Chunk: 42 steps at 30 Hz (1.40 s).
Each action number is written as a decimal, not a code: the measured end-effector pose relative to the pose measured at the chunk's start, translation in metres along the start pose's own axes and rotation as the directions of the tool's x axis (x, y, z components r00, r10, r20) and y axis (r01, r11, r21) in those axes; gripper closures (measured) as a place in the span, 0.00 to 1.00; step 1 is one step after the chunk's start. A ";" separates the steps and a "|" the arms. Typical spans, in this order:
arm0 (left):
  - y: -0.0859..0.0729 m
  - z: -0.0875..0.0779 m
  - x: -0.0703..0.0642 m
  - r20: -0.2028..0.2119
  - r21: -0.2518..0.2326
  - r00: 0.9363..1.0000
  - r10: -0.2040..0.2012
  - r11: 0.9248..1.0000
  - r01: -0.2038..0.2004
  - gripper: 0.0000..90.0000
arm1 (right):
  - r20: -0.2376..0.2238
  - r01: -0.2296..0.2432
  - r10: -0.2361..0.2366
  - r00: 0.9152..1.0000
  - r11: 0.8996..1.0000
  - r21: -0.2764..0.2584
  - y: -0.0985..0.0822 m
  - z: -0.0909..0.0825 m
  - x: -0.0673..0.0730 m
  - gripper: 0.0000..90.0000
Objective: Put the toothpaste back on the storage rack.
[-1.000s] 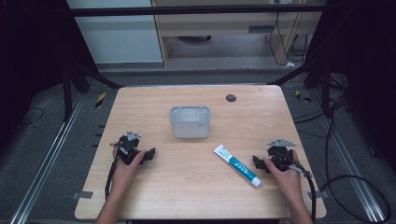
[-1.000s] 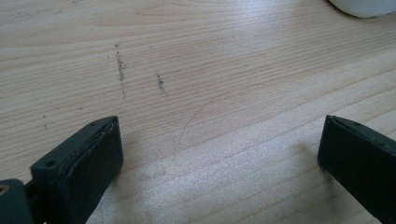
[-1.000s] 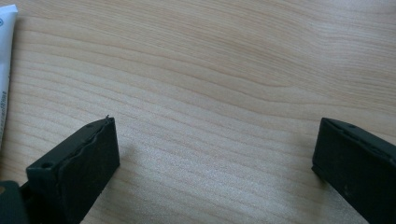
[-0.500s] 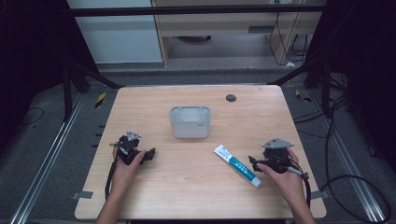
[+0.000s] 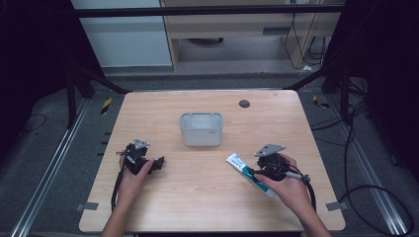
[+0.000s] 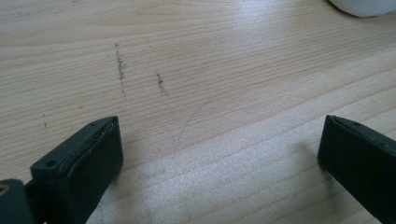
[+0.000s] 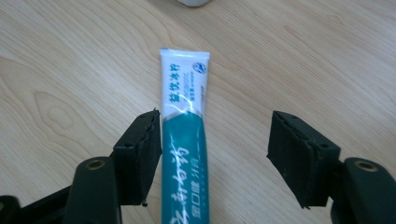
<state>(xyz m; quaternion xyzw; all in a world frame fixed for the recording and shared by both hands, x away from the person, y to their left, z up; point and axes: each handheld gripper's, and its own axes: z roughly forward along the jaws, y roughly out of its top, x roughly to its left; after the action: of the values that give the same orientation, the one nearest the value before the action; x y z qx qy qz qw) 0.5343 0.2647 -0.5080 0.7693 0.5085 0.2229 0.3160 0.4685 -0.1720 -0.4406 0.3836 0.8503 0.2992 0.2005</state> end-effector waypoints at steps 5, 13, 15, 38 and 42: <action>0.000 0.000 0.000 0.000 0.000 1.000 0.000 1.000 0.000 0.00 | -0.016 0.018 -0.017 1.000 0.999 0.035 0.010 0.005 0.001 0.45; 0.000 0.000 0.000 0.004 0.003 1.000 0.003 1.000 -0.003 0.00 | -0.044 0.015 -0.012 0.999 0.997 0.076 0.024 0.006 -0.002 0.46; 0.001 0.000 0.001 0.007 0.003 1.000 0.005 1.000 -0.005 0.00 | -0.051 0.015 -0.011 0.999 0.997 0.078 0.028 0.006 -0.003 0.45; 0.004 0.004 0.002 0.013 0.003 1.000 0.009 1.000 -0.009 0.00 | -0.095 0.017 0.000 0.995 0.984 0.180 0.046 0.029 -0.002 0.54; 0.005 0.005 0.003 0.013 0.004 1.000 0.010 1.000 -0.010 0.00 | -0.094 0.008 0.012 0.995 0.978 0.207 0.044 0.037 -0.001 0.54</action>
<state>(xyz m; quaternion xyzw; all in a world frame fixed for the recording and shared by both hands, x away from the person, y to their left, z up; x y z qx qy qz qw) 0.5413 0.2647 -0.5078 0.7739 0.5029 0.2187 0.3167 0.5139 -0.1359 -0.4389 0.3888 0.8850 0.2270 0.1184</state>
